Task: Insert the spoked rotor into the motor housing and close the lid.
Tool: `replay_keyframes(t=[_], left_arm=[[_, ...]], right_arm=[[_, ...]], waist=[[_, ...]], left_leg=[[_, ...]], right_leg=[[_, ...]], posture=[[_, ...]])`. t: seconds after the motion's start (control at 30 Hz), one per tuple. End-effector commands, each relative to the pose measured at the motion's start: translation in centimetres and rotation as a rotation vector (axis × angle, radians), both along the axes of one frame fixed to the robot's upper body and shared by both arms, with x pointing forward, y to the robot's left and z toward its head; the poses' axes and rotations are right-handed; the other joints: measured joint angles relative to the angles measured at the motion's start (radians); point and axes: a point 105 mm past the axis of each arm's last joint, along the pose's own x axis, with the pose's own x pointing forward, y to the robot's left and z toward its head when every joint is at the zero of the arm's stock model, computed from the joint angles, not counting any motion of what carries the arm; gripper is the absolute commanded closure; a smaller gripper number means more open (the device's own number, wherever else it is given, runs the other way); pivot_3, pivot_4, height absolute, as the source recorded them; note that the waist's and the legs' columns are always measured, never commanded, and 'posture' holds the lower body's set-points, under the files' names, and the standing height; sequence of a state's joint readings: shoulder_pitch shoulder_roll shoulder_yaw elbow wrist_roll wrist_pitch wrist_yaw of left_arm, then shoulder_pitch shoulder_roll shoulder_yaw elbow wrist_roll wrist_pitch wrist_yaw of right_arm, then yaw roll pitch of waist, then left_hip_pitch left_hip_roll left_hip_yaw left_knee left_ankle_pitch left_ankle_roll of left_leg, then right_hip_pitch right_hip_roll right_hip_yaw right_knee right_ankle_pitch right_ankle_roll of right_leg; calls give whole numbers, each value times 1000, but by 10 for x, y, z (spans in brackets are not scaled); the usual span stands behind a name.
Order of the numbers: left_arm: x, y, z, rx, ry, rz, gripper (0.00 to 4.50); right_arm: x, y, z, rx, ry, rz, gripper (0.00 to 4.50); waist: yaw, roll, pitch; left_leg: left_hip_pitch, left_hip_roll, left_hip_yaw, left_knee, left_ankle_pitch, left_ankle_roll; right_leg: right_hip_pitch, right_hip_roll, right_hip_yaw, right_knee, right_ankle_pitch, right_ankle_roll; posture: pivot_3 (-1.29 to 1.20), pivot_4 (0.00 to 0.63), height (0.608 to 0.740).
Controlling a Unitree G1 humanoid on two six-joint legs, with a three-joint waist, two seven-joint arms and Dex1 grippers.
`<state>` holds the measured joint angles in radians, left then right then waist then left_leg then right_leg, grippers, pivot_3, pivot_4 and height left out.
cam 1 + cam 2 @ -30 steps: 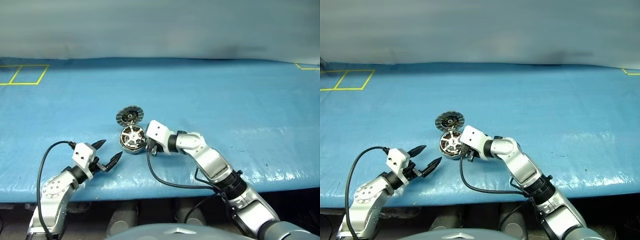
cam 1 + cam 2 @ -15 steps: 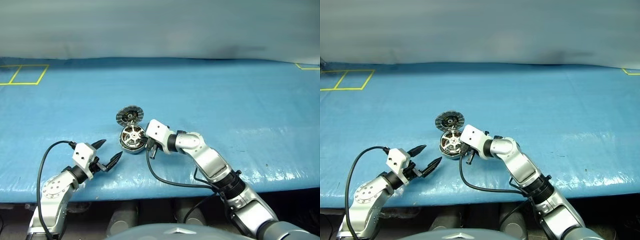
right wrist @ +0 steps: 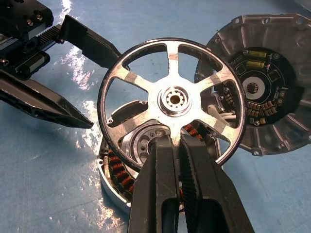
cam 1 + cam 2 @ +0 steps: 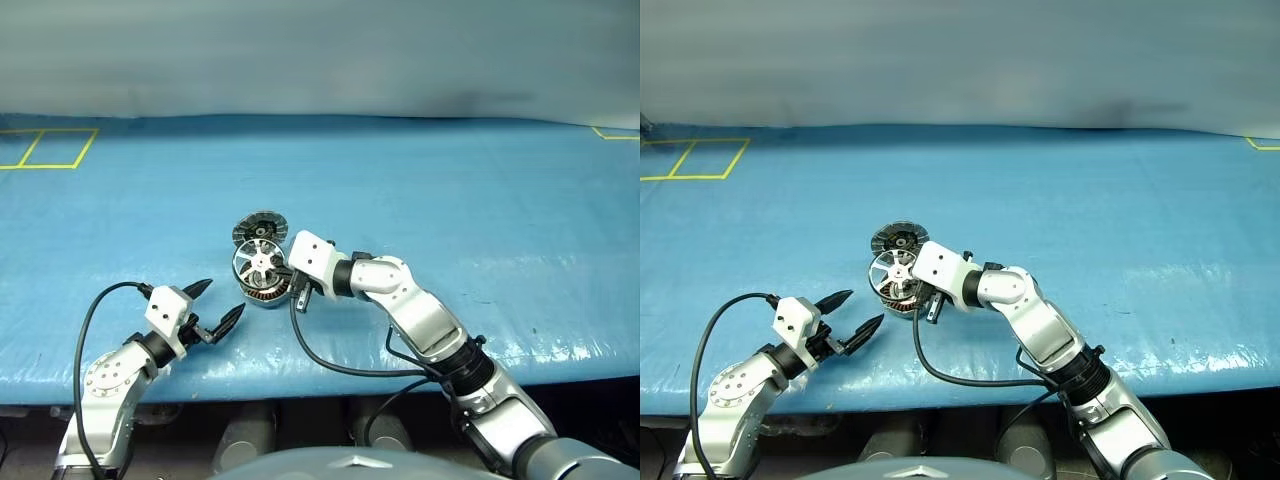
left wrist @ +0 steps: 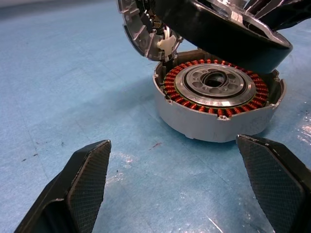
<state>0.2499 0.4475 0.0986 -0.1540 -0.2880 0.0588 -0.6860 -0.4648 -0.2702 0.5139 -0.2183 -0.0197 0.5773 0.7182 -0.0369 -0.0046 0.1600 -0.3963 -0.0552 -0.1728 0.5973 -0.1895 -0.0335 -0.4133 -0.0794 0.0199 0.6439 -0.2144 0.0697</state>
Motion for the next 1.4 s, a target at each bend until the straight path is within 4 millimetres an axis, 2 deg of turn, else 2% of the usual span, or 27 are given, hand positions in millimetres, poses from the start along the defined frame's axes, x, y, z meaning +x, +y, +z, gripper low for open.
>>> replay_keyframes(t=[0.03, 0.6, 0.77, 1.13, 1.27, 1.4], left_arm=[[0, -2, 3, -9, -22, -2, 0], [-1, -1, 1, -9, -19, 3, 0], [-1, -1, 2, -7, -19, 4, 0], [0, 0, 2, -6, -18, 1, 0], [1, 0, 4, -4, -27, 0, 0], [2, 1, 6, 4, -33, 2, 0]], right_arm=[[-3, 5, 14, 3, -46, 51, 4477], [2, -4, -3, -102, -56, 37, 4477], [4, -2, 4, -57, -57, 17, 3076], [4, 2, 17, 54, -26, 4, 3076], [8, 6, 5, 90, 46, -24, 3076], [13, 8, -17, 110, 152, -63, 3076]], waist=[[0, 0, 0], [0, 0, 0], [0, 0, 0], [0, 0, 0], [0, 0, 0], [0, 0, 0]], left_leg=[[0, 0, 0, 0, 0, 0], [0, 0, 0, 0, 0, 0], [0, 0, 0, 0, 0, 0], [0, 0, 0, 0, 0, 0], [0, 0, 0, 0, 0, 0], [0, 0, 0, 0, 0, 0]], right_leg=[[0, 0, 0, 0, 0, 0], [0, 0, 0, 0, 0, 0], [0, 0, 0, 0, 0, 0], [0, 0, 0, 0, 0, 0], [0, 0, 0, 0, 0, 0], [0, 0, 0, 0, 0, 0]], posture=[[0, 150, 740], [0, 150, 740], [0, 150, 740], [0, 150, 740], [0, 150, 740], [0, 150, 740]])
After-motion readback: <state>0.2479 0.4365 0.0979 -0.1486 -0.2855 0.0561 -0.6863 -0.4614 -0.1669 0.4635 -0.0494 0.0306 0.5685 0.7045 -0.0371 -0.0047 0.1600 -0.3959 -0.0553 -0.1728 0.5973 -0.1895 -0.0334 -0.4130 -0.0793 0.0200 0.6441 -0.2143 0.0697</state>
